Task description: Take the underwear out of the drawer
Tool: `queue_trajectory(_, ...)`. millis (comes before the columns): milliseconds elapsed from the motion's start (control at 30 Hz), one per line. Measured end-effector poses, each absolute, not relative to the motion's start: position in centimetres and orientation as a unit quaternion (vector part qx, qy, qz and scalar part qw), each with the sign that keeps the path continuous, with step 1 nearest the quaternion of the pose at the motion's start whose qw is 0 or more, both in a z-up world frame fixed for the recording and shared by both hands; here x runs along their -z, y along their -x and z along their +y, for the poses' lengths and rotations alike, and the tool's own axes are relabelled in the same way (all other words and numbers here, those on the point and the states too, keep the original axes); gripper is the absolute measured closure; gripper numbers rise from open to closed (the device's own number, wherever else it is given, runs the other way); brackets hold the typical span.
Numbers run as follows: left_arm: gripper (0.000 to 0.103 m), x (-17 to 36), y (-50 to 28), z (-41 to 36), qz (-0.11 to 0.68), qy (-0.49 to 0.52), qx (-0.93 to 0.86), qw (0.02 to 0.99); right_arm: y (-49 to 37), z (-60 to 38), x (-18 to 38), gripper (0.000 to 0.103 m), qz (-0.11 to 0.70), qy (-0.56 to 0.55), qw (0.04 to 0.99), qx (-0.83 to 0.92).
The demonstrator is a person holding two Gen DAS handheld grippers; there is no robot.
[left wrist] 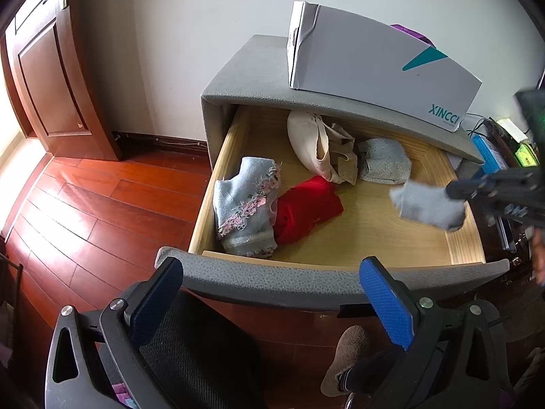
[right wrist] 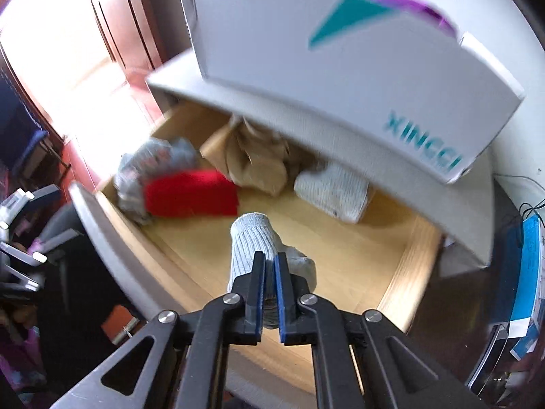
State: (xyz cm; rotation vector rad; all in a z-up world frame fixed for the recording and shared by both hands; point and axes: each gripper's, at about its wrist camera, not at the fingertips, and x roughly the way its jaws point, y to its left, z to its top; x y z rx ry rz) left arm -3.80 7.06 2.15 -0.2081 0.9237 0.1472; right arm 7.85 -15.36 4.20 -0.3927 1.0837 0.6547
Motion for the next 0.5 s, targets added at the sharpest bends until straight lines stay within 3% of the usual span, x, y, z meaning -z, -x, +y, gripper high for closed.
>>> queue_trajectory(333, 0.000, -2.8, 4.0, 6.9, 0.436, 0.099, -0.066, 0.892, -7.1, -13.1, -18.7, 0.101, 0.396, 0.126, 0.837, -0.356)
queue_trajectory(500, 0.000, -2.9, 4.1, 6.9, 0.437, 0.102, -0.064, 0.892, -12.7, -11.1, -24.6, 0.103, 0.349, 0.108, 0.865, -0.344)
